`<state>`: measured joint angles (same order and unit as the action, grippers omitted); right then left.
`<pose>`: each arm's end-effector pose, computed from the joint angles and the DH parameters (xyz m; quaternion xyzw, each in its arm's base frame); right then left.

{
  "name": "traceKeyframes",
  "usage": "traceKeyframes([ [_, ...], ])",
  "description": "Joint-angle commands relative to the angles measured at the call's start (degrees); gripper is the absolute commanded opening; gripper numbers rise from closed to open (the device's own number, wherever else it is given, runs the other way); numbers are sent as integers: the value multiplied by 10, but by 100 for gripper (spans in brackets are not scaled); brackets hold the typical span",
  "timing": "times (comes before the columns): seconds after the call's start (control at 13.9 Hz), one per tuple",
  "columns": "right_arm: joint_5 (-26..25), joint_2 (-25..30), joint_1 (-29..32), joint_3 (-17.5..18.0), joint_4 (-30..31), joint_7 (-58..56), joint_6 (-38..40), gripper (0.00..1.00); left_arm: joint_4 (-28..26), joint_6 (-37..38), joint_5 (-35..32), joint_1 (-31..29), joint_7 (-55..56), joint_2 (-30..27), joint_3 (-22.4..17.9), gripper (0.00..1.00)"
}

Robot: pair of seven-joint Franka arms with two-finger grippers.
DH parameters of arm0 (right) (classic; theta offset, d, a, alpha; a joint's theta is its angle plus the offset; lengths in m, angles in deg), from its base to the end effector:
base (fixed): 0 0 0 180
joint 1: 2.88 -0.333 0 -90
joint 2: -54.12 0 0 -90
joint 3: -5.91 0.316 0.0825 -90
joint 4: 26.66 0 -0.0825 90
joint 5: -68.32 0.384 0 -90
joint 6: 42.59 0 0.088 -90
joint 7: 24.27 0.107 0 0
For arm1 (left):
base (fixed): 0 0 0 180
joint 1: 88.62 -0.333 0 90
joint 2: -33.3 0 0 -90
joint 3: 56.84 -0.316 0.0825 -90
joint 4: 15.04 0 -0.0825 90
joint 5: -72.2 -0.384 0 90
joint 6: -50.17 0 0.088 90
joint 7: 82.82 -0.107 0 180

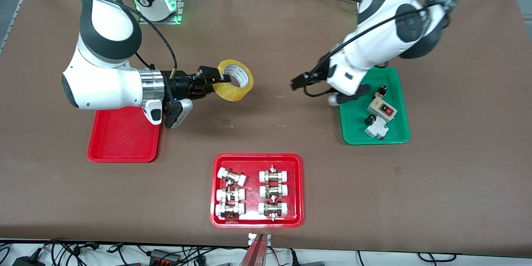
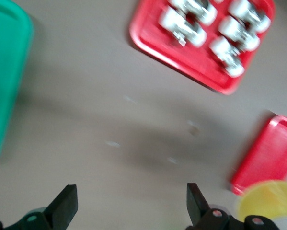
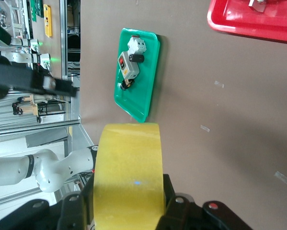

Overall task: Left arm passes tape to right arm into tray
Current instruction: 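Carry the tape with the right gripper while the left gripper withdraws, then lower the tape into the empty red tray with the right gripper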

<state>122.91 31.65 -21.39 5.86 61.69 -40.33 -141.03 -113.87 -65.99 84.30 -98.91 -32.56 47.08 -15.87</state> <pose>0.6041 0.2816 0.4472 -0.8781 -0.1516 0.1051 0.4414 0.5513 -0.3027 0.4849 0.9584 0.2185 -0.0696 0.1697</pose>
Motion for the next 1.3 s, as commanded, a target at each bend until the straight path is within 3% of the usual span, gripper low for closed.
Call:
traceKeyframes([
  [0.0,-18,-13,5,-3,-10,-7,4,33,-5,37,-55,-36,-4,-31,2,100],
  [0.29,-111,-28,43,-4,-5,0,4,33,-1,45,-94,-67,-18,-37,3,100],
  [0.58,-190,-49,111,-4,-4,2,7,33,2,111,-95,-119,-123,-72,-2,100],
  [0.72,-190,-57,171,-3,15,2,6,33,1,137,-95,-85,-180,-92,-72,100],
  [0.87,-190,-73,224,-3,15,-16,16,33,0,165,-93,-22,-254,-113,-181,100],
  [1.23,-183,-123,312,-3,14,-97,31,33,-7,237,-92,39,-421,-165,-334,100],
])
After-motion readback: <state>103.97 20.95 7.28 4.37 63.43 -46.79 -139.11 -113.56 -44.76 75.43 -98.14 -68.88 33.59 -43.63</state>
